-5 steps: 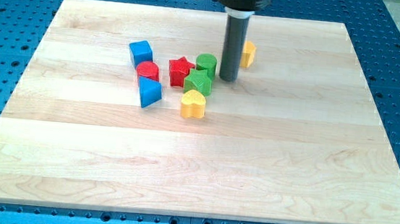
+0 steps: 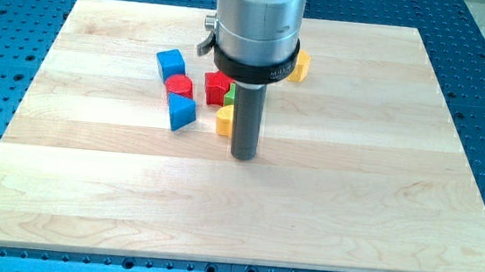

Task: Push the yellow heart into red star

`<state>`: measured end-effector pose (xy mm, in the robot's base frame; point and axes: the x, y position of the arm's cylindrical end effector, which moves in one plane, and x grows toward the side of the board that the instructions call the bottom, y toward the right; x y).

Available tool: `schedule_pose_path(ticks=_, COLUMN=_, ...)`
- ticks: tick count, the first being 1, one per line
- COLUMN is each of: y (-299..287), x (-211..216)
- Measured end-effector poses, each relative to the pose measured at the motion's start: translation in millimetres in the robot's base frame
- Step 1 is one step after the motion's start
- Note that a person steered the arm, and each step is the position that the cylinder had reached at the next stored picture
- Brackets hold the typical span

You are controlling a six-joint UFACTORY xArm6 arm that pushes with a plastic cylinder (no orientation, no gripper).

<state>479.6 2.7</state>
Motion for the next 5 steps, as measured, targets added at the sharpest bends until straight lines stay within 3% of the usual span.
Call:
schedule_pose_path(ticks=1, y=-34.1, x=-8.9)
schedule_pose_path(ticks=3, y=-25.2, x=-3.9)
schedule_pose_path(ticks=5, y=-18.5, x=-24.9)
